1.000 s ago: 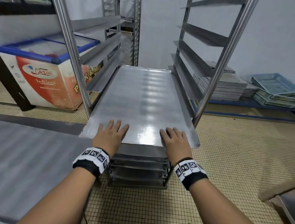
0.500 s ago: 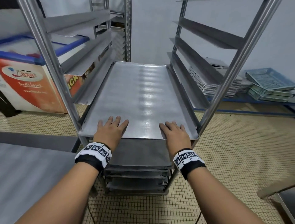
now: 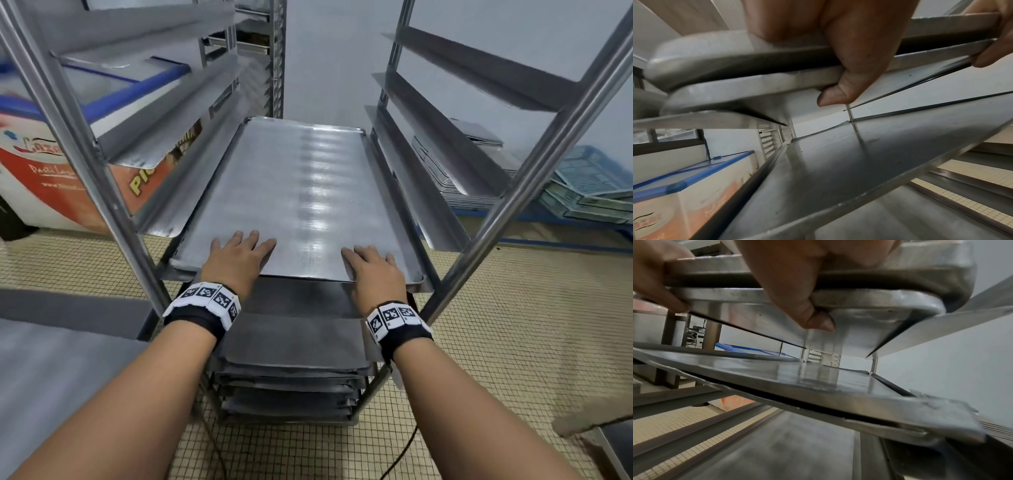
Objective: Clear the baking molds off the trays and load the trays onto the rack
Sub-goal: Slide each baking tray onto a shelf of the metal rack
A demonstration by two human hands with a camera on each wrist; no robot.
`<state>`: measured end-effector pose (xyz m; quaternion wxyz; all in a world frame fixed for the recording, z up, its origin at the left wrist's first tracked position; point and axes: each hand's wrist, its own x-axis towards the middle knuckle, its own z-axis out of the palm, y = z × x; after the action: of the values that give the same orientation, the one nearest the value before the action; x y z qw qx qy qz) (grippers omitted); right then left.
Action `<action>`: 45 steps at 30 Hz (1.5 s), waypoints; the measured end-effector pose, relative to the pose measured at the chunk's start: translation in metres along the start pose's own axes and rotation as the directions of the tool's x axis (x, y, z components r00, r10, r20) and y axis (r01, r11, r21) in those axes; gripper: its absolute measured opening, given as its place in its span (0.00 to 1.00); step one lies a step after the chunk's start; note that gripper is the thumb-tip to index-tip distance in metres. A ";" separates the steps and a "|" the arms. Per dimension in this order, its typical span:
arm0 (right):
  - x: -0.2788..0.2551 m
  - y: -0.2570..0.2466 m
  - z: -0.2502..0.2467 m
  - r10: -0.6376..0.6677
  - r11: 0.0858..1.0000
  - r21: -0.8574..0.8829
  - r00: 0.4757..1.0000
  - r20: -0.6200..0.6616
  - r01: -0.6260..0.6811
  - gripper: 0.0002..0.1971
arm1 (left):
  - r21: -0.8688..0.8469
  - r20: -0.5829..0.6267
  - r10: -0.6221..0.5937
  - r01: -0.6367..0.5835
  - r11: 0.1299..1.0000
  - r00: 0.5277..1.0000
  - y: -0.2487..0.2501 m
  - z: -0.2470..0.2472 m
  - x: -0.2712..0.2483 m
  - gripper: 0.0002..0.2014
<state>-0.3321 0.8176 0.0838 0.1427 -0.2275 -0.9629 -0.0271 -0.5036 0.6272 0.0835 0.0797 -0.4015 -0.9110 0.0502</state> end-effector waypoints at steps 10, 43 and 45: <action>-0.008 0.005 -0.003 -0.078 0.996 -0.039 0.996 0.037 0.080 0.32 | -0.078 -0.191 -0.042 0.027 0.997 0.981 0.011 -0.013 -0.012 0.26; -0.333 -0.340 -0.058 -0.826 0.560 0.381 0.464 0.320 0.736 0.17 | 0.086 0.552 -0.828 0.995 -0.058 -0.097 -0.009 0.062 -0.713 0.35; -0.371 -0.366 -0.059 -0.865 0.491 0.406 0.377 0.331 0.771 0.16 | 0.171 0.553 -0.801 0.972 -0.160 -0.229 0.007 0.072 -0.764 0.34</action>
<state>-0.1621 0.3231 0.0386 -0.1215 0.2963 -0.9458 0.0535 -0.0042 0.0652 -0.0688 -0.2131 0.4356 -0.8706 -0.0828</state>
